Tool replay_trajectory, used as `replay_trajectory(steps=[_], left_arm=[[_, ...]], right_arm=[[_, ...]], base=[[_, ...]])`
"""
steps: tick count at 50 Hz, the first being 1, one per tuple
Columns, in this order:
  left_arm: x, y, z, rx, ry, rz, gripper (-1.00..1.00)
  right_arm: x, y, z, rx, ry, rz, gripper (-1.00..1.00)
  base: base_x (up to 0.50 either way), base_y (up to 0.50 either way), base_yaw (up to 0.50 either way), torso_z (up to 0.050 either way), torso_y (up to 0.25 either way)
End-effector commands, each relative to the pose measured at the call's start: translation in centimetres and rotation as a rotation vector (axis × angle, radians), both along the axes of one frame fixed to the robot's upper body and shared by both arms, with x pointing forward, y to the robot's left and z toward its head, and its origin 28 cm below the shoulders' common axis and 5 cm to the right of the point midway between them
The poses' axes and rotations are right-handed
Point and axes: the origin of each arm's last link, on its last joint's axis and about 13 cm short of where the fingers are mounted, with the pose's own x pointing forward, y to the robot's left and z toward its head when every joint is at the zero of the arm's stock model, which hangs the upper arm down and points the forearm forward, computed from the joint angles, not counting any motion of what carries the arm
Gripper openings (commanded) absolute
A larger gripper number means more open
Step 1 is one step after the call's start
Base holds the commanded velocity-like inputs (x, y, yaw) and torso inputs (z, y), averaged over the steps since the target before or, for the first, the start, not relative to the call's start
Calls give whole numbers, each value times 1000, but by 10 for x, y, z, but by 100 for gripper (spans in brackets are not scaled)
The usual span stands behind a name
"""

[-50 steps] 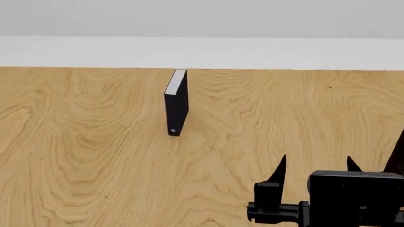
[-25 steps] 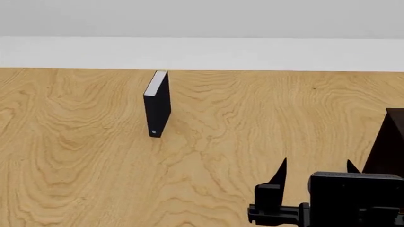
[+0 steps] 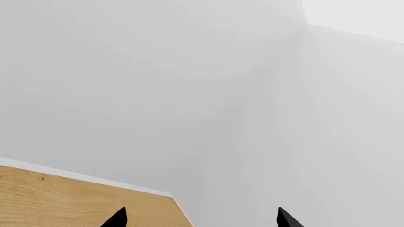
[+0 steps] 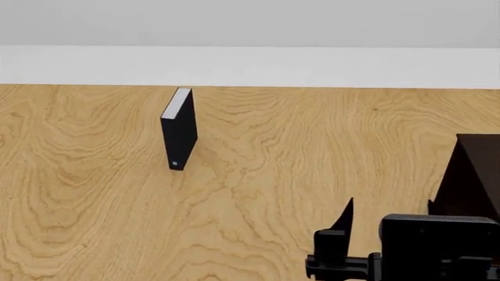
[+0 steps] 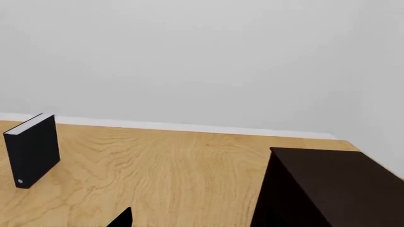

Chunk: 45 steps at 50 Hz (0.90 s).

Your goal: Pick up the book on the right and place it on the cabinet shelf.

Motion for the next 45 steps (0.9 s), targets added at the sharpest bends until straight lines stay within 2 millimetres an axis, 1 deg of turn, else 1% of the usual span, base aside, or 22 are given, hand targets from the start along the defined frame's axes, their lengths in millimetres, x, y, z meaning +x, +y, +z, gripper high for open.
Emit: replay_trajectory(steps=[1, 4, 5, 6, 7, 10, 11, 12, 13, 15, 21, 24, 25, 29, 31, 32, 33, 35, 37, 39, 41, 45], left_arm=[[0, 0, -5, 2, 0, 1, 100], [0, 0, 1, 1, 0, 1, 100], [0, 0, 0, 1, 1, 0, 100], [0, 0, -6, 1, 1, -1, 100], [0, 0, 0, 2, 0, 0, 100], [0, 0, -2, 1, 1, 0, 100], [0, 0, -4, 1, 0, -1, 100], [0, 0, 0, 1, 1, -1, 100], [0, 0, -5, 3, 1, -1, 100], [0, 0, 1, 2, 0, -1, 100], [0, 0, 1, 5, 2, 1, 100], [0, -1, 1, 4, 4, 2, 100], [0, -1, -5, 4, 4, 1, 100], [0, -1, 1, 5, 5, 2, 100], [0, -1, 0, 6, 7, 2, 100], [0, -1, -4, 5, 6, 2, 100], [0, -1, 0, 5, 6, 2, 100], [0, -1, -3, 6, 8, 3, 100], [0, -1, 1, 6, 8, 3, 100], [0, -1, -3, 5, 7, 2, 100], [0, -1, 1, 6, 7, 1, 100], [1, 0, 0, 5, 9, 2, 100]], right_arm=[[-1, 2, 0, -3, 5, 12, 100], [-2, 2, 1, -6, 9, 15, 100], [-3, 3, 1, -3, 13, 20, 100], [-4, 3, 2, -2, 16, 24, 100], [-5, 3, 4, 2, 26, 33, 100], [-10, 5, 9, 10, 59, 70, 100], [-14, 5, 13, 6, 84, 78, 100], [-17, 6, 17, 19, 94, 101, 100], [-20, 6, 20, 17, 105, 111, 100], [-27, 7, 25, -3, 123, 121, 100], [-48, 7, 38, -7, 179, 168, 100], [-56, 7, 42, -5, 188, 193, 100], [-58, 8, 44, -3, 194, 200, 100], [-68, 10, 53, 4, 221, 245, 100], [-73, 12, 56, 60, 263, 303, 100], [-74, 12, 59, 67, 262, 296, 100], [-76, 12, 60, 55, 256, 290, 100], [-79, 13, 61, 72, 292, 331, 100], [-81, 13, 63, 71, 294, 323, 100], [-83, 13, 63, 70, 325, 336, 100], [-86, 13, 64, 83, 354, 359, 100], [-90, 13, 65, 89, 373, 381, 100]], base=[[0, 0, 0, 0, 0], [0, 0, 0, 0, 0], [0, 0, 0, 0, 0], [0, 0, 0, 0, 0], [0, 0, 0, 0, 0], [0, 0, 0, 0, 0], [0, 0, 0, 0, 0], [0, 0, 0, 0, 0], [0, 0, 0, 0, 0], [0, 0, 0, 0, 0], [0, 0, 0, 0, 0], [0, 0, 0, 0, 0], [0, 0, 0, 0, 0], [0, 0, 0, 0, 0], [0, 0, 0, 0, 0], [0, 0, 0, 0, 0], [0, 0, 0, 0, 0], [0, 0, 0, 0, 0], [0, 0, 0, 0, 0], [0, 0, 0, 0, 0], [0, 0, 0, 0, 0], [0, 0, 0, 0, 0]])
